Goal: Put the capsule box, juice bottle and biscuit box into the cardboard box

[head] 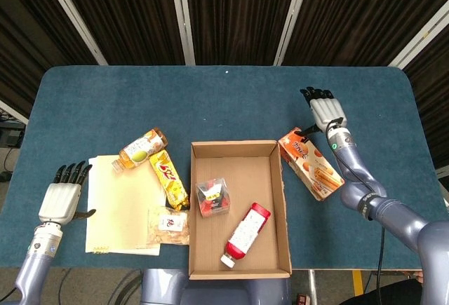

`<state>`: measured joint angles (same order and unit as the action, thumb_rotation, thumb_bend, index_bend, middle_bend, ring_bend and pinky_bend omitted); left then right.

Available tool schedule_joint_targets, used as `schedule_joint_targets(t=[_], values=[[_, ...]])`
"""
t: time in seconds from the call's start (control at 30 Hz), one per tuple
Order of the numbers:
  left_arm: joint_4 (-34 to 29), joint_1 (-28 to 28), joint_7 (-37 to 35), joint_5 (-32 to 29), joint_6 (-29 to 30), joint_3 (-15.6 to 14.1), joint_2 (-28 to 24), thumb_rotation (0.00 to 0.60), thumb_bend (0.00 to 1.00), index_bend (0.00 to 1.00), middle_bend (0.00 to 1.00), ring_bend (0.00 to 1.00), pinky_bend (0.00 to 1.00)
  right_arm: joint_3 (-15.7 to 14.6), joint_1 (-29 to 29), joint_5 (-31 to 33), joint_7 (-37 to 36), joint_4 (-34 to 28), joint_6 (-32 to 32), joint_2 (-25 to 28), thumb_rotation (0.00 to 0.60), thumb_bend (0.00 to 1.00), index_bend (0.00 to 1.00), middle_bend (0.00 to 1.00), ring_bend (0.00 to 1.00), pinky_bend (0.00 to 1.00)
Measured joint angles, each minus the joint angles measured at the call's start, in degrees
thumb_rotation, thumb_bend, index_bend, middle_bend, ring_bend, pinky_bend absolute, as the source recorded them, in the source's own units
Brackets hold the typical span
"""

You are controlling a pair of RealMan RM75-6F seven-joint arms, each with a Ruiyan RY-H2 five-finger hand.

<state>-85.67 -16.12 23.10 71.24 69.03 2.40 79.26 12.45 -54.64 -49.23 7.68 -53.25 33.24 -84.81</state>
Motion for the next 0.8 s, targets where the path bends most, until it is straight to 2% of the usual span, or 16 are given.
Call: schedule_joint_targets(t=[0.8], values=[[-1.59,0.50,-0.94,2.07,1.33,-1.01,-0.90,0.500,0.00,0.00,0.00,0.00,0.00,-0.52,2.04,1.39,2.35,-10.84,2.20,2.22,0.600,0.00,0.00,0.00,0.00,0.00]])
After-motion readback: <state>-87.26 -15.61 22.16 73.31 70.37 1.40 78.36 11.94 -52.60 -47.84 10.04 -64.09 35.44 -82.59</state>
